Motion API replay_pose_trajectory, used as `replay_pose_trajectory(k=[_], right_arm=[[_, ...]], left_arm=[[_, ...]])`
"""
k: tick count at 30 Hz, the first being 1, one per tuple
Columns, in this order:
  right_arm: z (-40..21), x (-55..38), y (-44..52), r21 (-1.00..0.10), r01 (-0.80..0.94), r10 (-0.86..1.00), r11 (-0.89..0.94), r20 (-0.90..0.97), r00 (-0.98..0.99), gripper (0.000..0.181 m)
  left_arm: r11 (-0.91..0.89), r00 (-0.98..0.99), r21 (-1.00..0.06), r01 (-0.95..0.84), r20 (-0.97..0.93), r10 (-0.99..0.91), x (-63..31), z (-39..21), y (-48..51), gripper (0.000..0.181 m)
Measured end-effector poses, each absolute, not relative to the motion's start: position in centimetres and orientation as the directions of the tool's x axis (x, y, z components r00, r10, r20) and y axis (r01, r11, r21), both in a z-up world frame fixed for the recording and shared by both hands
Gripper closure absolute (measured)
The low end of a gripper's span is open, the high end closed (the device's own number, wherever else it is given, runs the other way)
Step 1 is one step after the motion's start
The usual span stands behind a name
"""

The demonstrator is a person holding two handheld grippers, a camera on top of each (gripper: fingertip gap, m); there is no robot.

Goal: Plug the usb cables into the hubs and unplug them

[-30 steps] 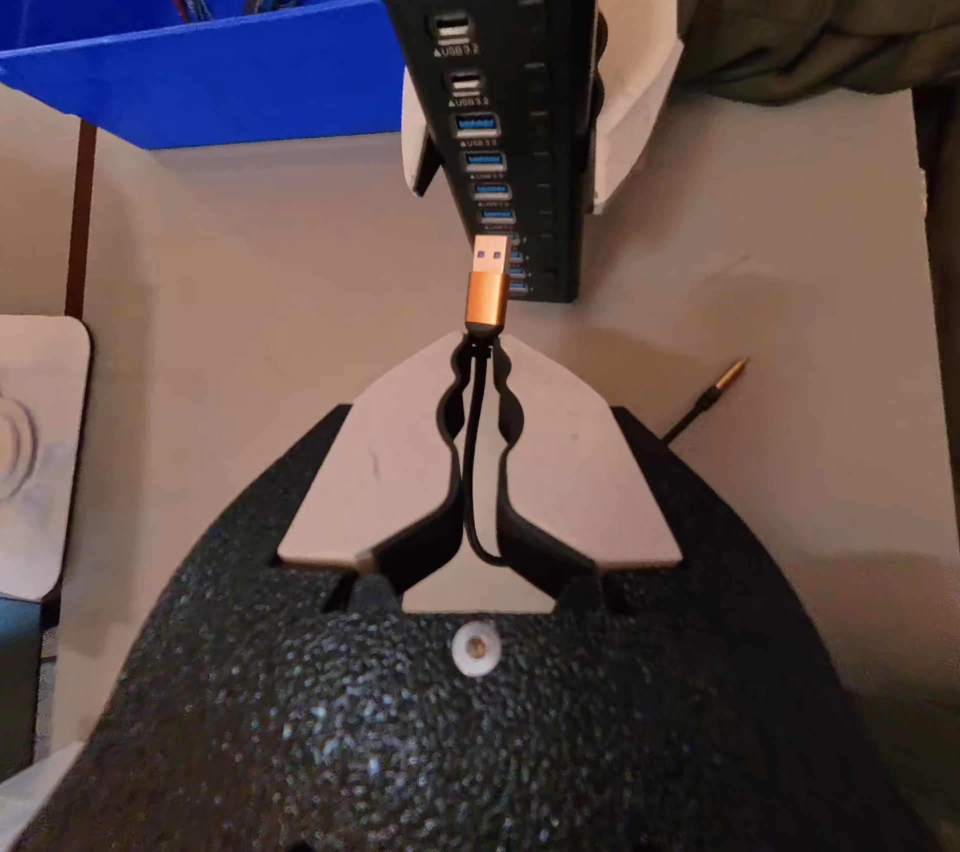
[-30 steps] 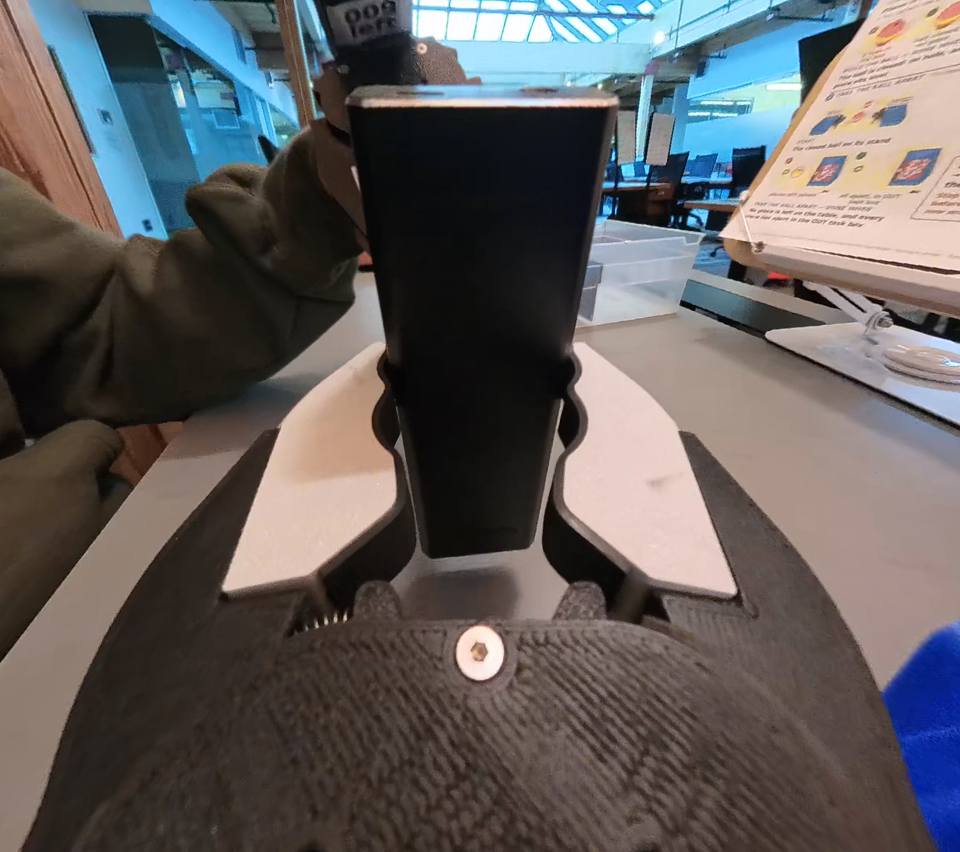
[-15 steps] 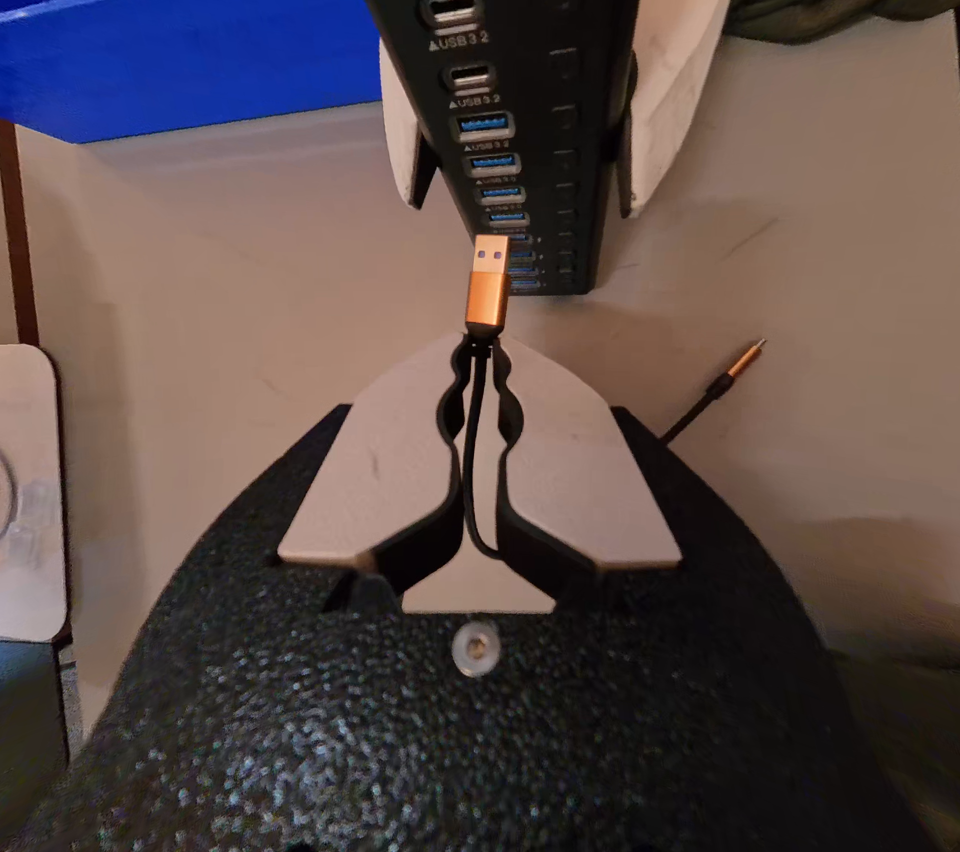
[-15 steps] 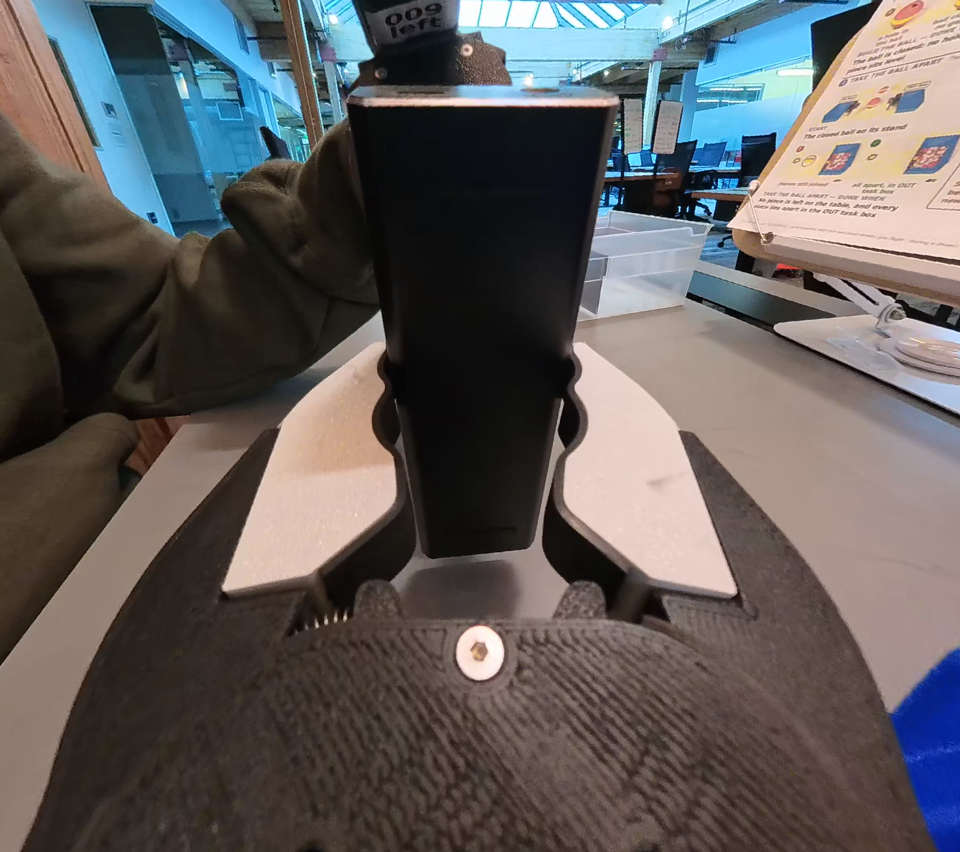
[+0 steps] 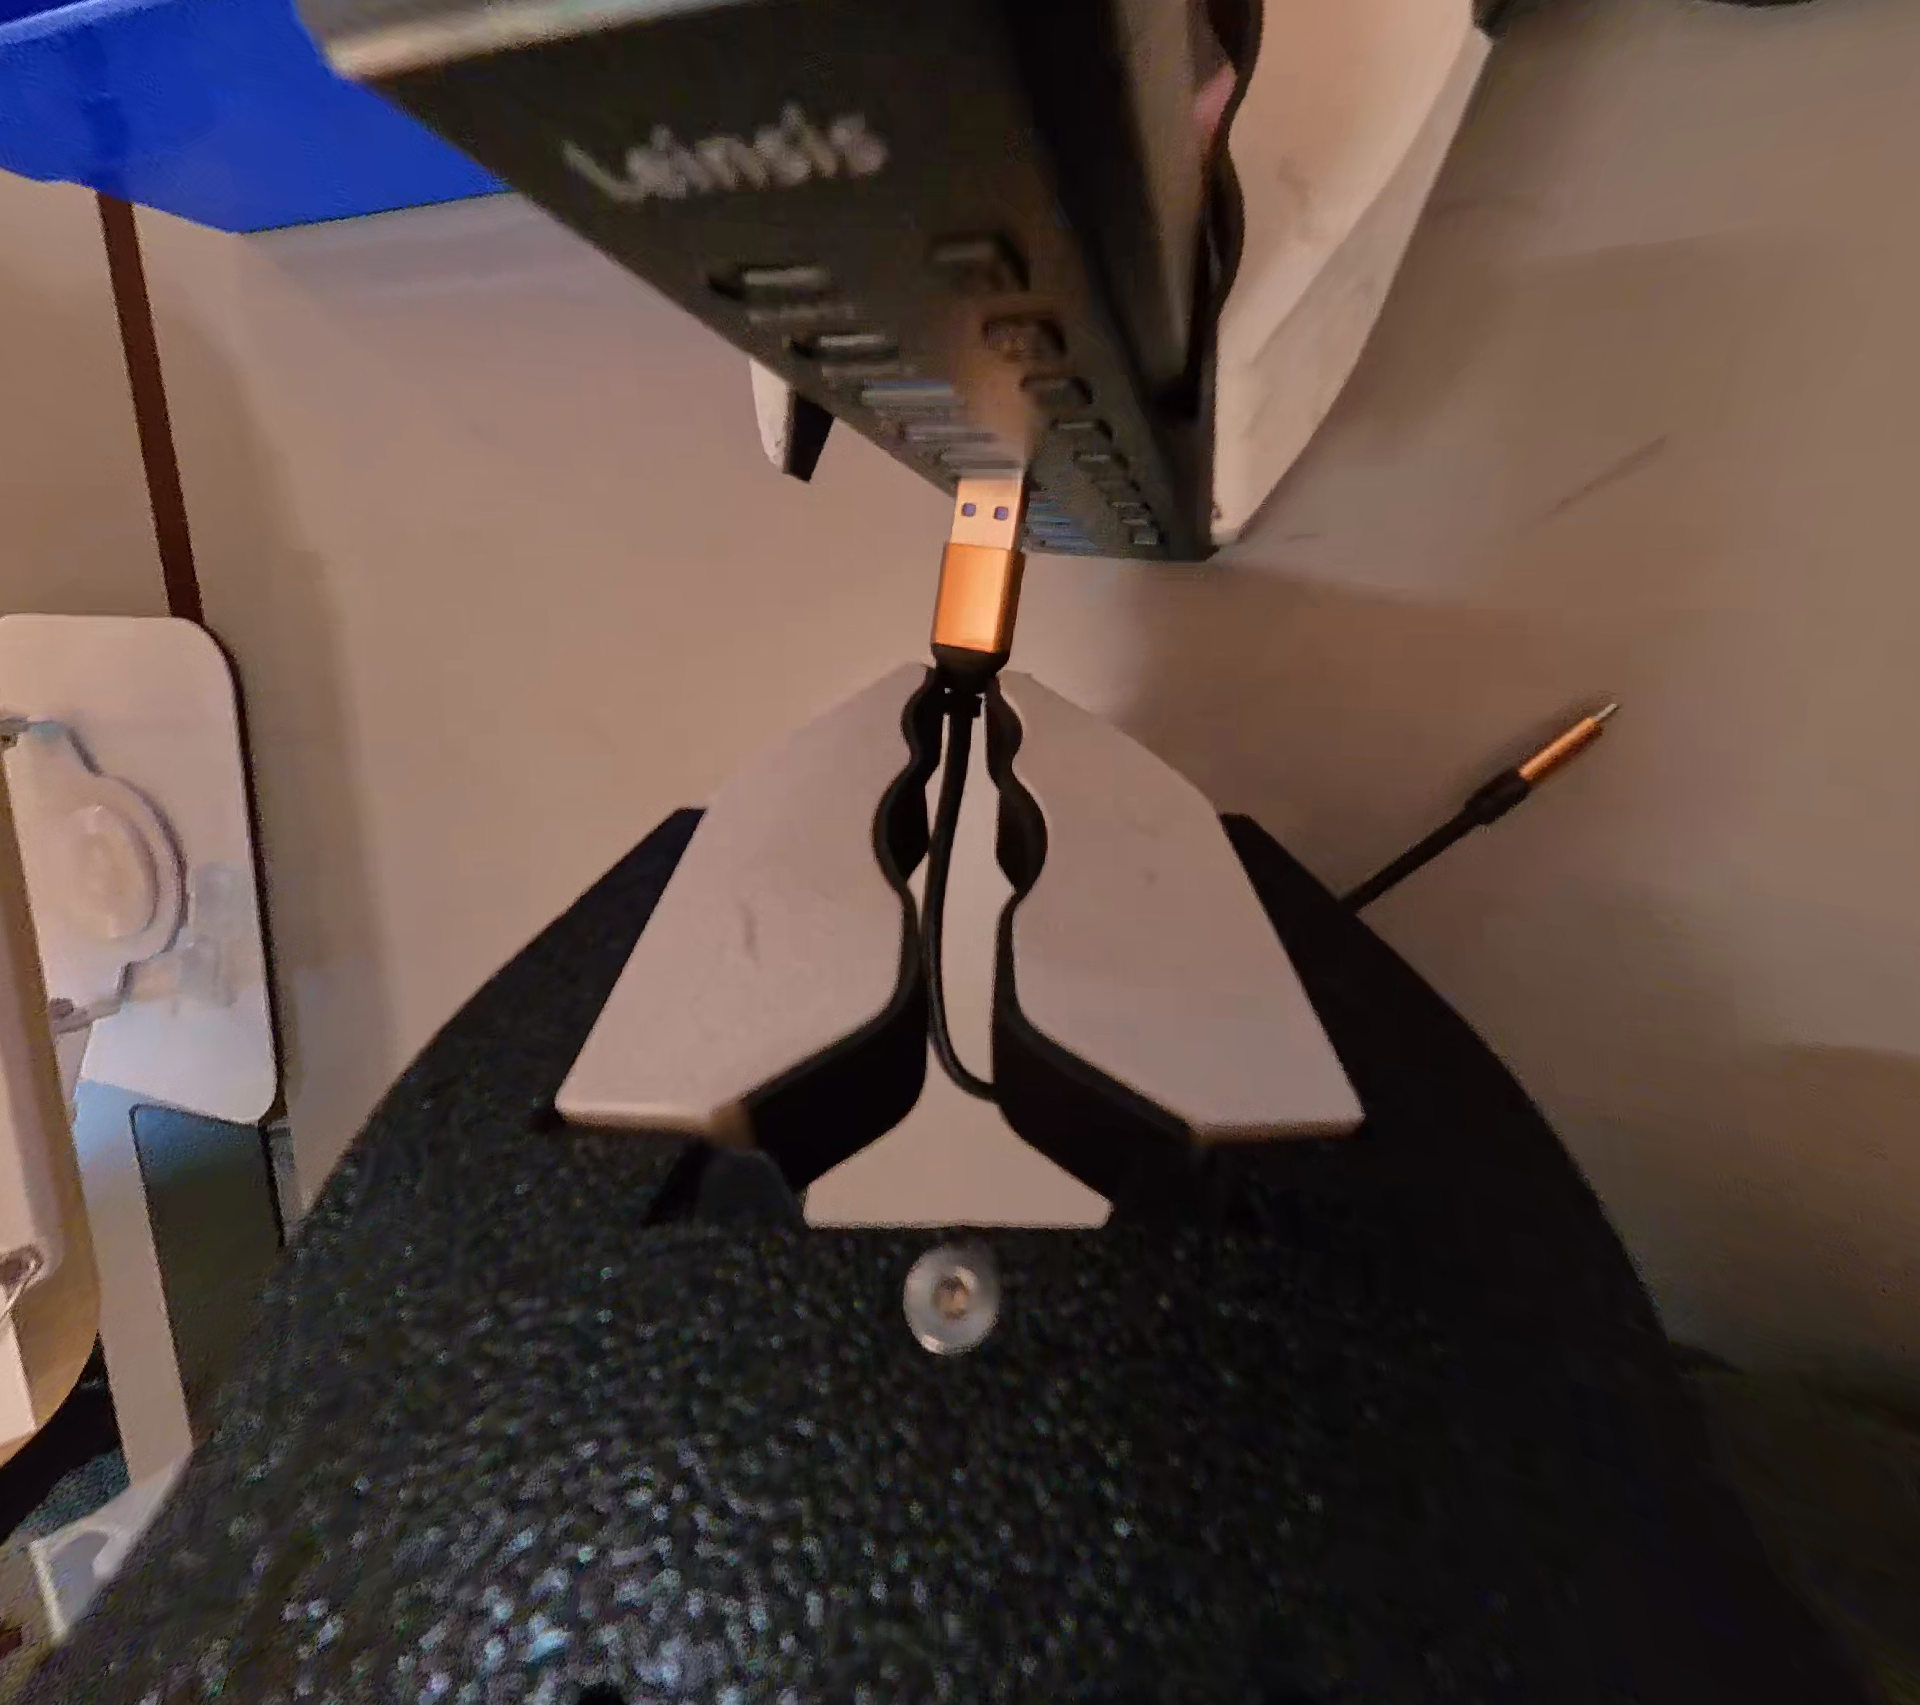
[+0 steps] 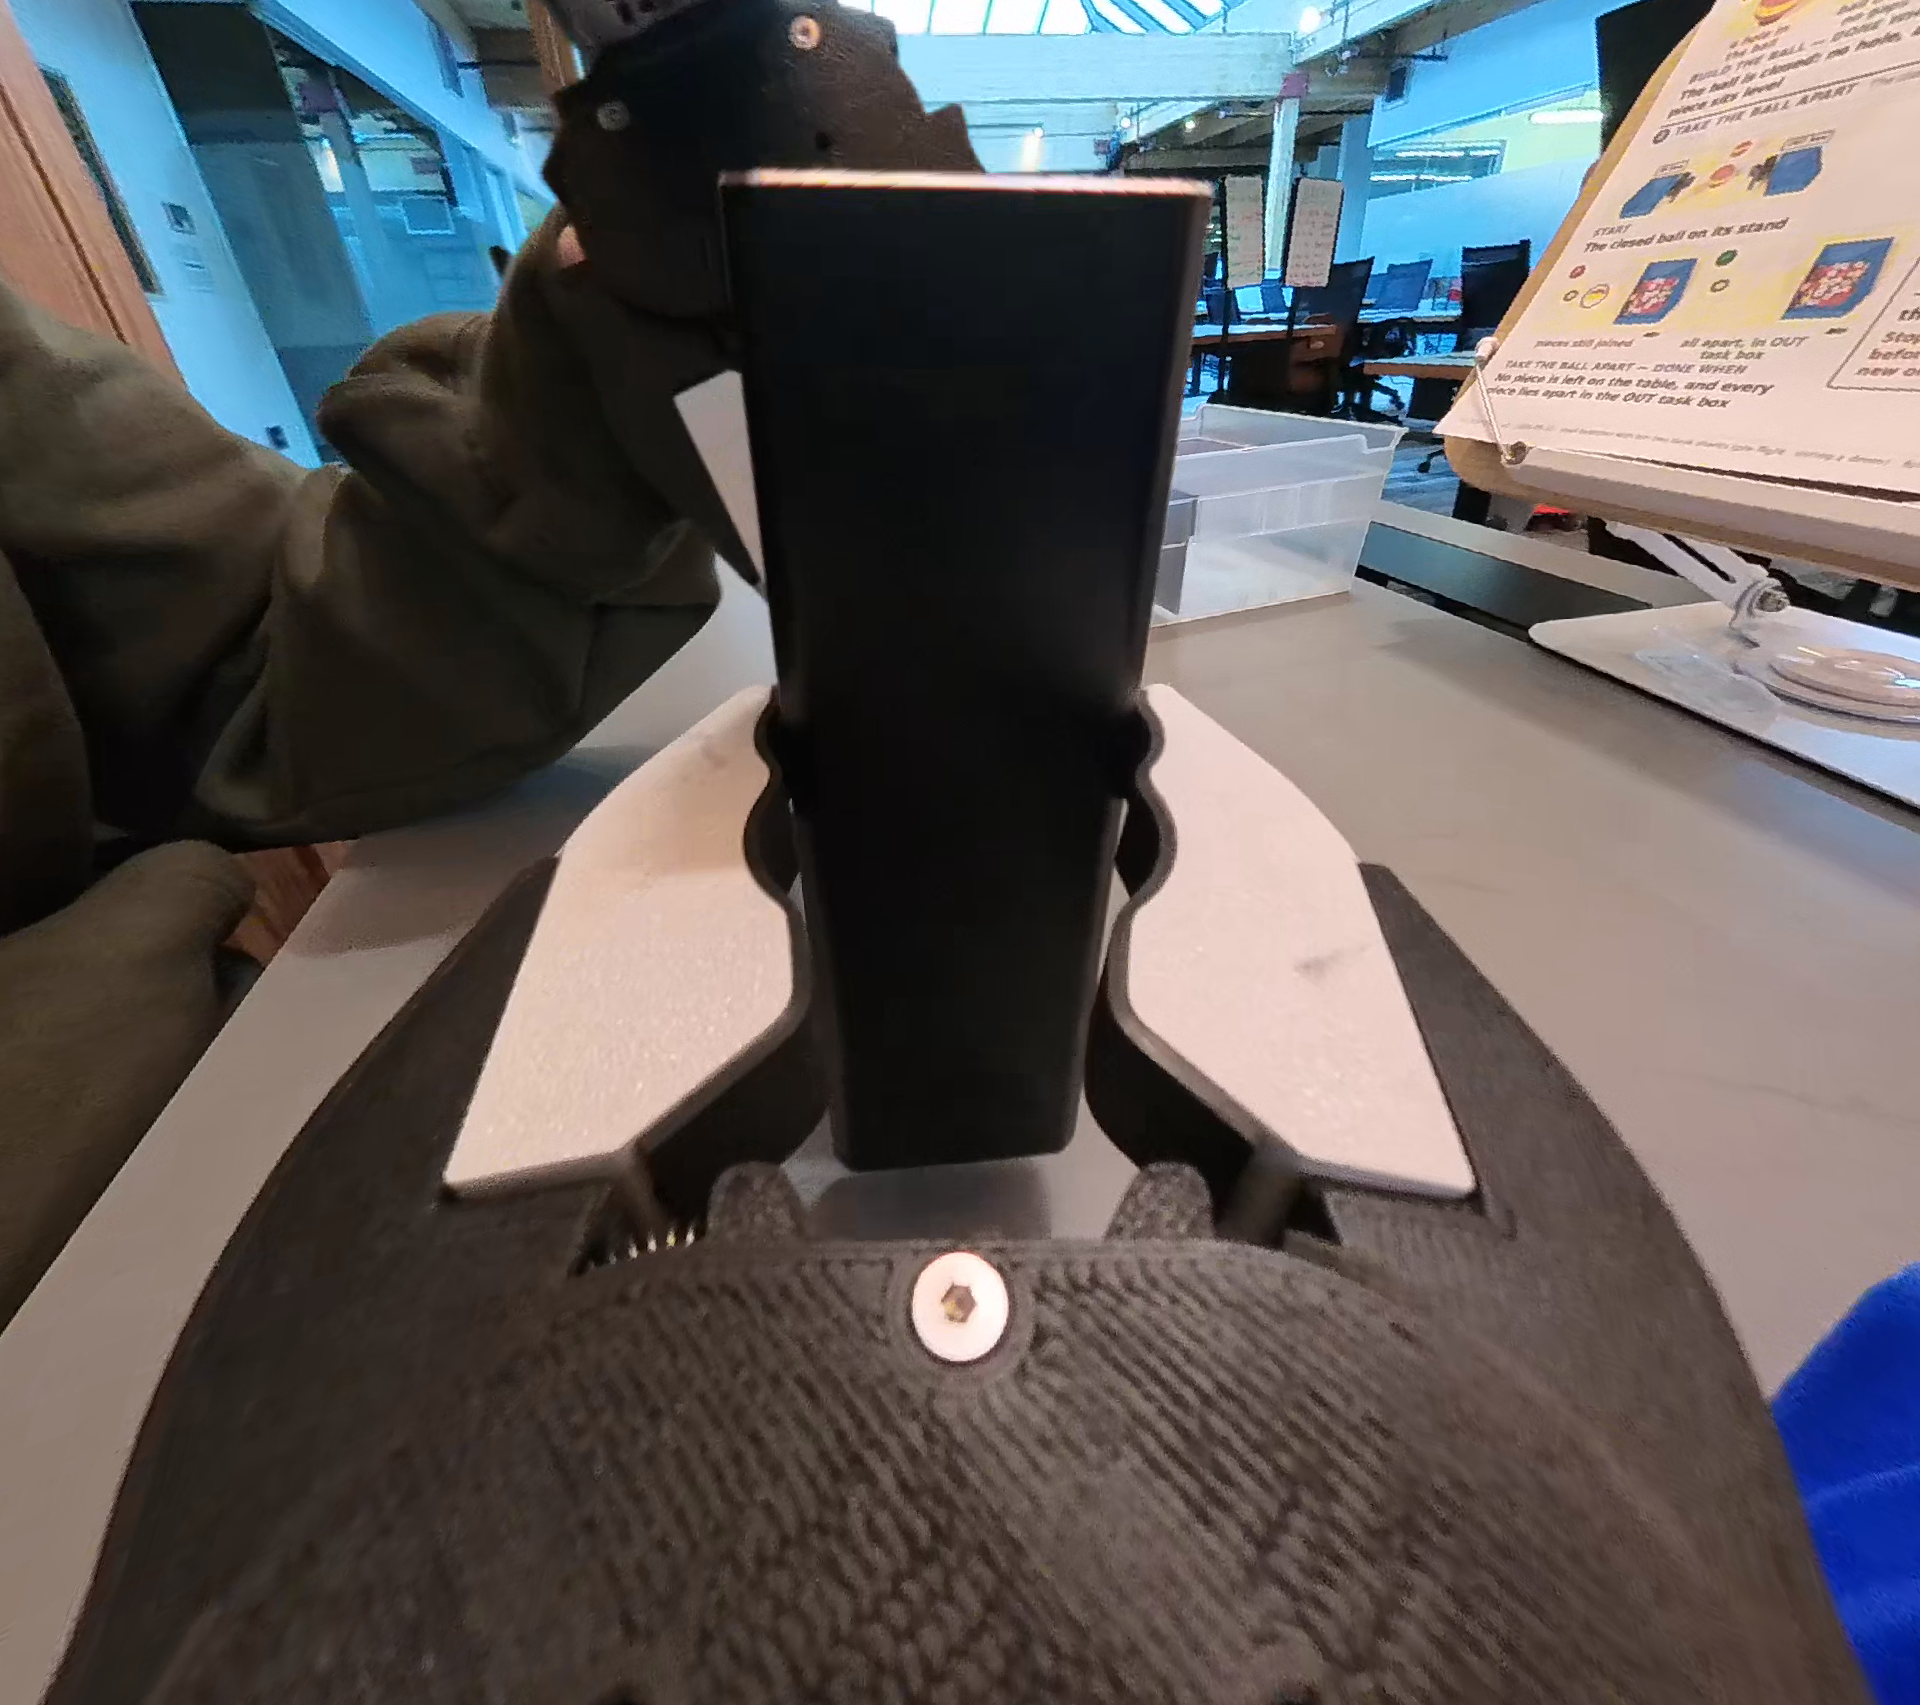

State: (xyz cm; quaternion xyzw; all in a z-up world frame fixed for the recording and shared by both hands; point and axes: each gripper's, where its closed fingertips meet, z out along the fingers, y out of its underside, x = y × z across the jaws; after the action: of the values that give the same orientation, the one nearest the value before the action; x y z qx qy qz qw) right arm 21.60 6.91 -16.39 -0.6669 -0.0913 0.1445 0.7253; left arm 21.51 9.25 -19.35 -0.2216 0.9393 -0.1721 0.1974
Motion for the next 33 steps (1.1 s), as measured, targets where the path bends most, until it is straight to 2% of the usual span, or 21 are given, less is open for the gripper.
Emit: replay_pose_trajectory(k=[1,5,9,14,21,26,28,33], right_arm=[[-16.4,21.6,6.9,-0.994,-0.091,0.335,0.067,-0.063,0.94,0.12],[-16.2,21.9,6.7,-0.991,-0.111,0.331,0.08,-0.078,0.94,0.12],[-15.6,22.8,6.3,-0.977,-0.177,0.322,0.119,-0.131,0.938,0.12],[-15.3,23.1,6.0,-0.97,-0.198,0.325,0.145,-0.142,0.935,0.12],[-15.2,23.3,5.8,-0.964,-0.214,0.327,0.159,-0.154,0.932,0.121],[-15.1,23.4,5.7,-0.963,-0.214,0.326,0.163,-0.152,0.933,0.121],[-15.2,23.2,5.8,-0.967,-0.203,0.326,0.155,-0.143,0.935,0.121],[-15.5,22.7,6.1,-0.977,-0.167,0.326,0.135,-0.115,0.938,0.12]], left_arm=[[0.834,-0.818,-0.423,-0.354,-0.292,-0.495,21.5,-19.2,8.9,0.175],[0.803,-0.812,-0.468,-0.37,-0.258,-0.524,21.8,-19.3,8.2,0.175],[0.693,-0.815,-0.606,-0.39,-0.123,-0.566,22.7,-19.4,7.3,0.175],[0.622,-0.839,-0.69,-0.369,-0.04,-0.542,22.7,-18.9,7.5,0.175],[0.604,-0.843,-0.713,-0.355,-0.034,-0.537,22.9,-18.8,7.1,0.175],[0.631,-0.824,-0.644,-0.432,-0.003,-0.567,22.6,-20.5,9.0,0.173],[0.58,-0.794,-0.675,-0.457,0.015,-0.608,23.1,-19.7,9.4,0.156],[0.311,-0.831,-0.903,-0.298,0.085,-0.549,23.1,-13.2,6.2,0.113]])
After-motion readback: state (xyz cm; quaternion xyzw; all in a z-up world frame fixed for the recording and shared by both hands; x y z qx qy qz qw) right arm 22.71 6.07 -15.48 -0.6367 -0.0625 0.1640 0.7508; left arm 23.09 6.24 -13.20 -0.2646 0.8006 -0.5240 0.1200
